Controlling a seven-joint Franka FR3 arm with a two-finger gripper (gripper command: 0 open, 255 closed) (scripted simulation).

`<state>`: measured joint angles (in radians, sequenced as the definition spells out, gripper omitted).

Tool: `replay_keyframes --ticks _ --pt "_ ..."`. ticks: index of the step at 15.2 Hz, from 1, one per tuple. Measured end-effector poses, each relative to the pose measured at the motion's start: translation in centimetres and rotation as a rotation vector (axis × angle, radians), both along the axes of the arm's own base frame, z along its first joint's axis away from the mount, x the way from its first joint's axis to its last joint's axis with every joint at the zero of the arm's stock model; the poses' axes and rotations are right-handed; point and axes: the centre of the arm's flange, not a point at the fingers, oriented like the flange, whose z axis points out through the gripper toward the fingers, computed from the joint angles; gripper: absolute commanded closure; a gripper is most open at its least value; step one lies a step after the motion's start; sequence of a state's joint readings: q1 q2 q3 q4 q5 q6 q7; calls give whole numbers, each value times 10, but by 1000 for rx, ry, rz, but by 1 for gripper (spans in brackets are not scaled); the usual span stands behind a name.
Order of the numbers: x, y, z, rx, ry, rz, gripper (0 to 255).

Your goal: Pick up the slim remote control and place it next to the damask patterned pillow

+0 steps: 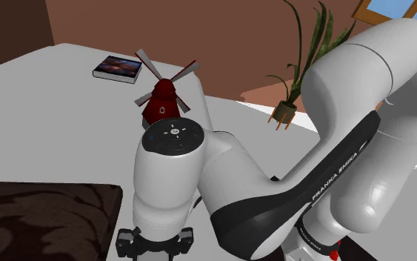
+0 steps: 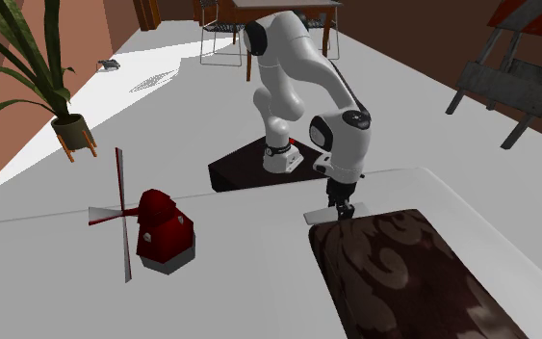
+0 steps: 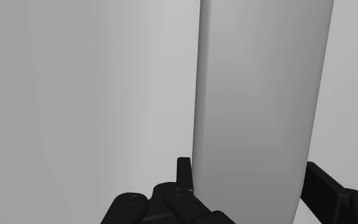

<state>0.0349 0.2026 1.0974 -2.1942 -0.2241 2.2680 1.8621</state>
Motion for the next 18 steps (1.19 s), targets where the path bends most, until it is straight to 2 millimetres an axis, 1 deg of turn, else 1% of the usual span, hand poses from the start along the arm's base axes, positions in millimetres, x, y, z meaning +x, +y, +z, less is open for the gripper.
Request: replay_keyframes --ticks 1,7,8,11,12,18 --pt "0 0 0 0 0 0 0" --pt "0 0 0 0 0 0 0" --pt "0 0 7 0 -1 0 0" --pt "-1 0 40 0 -3 0 0" --pt "0 0 46 0 -2 0 0" --pt "1 0 50 0 0 0 0"
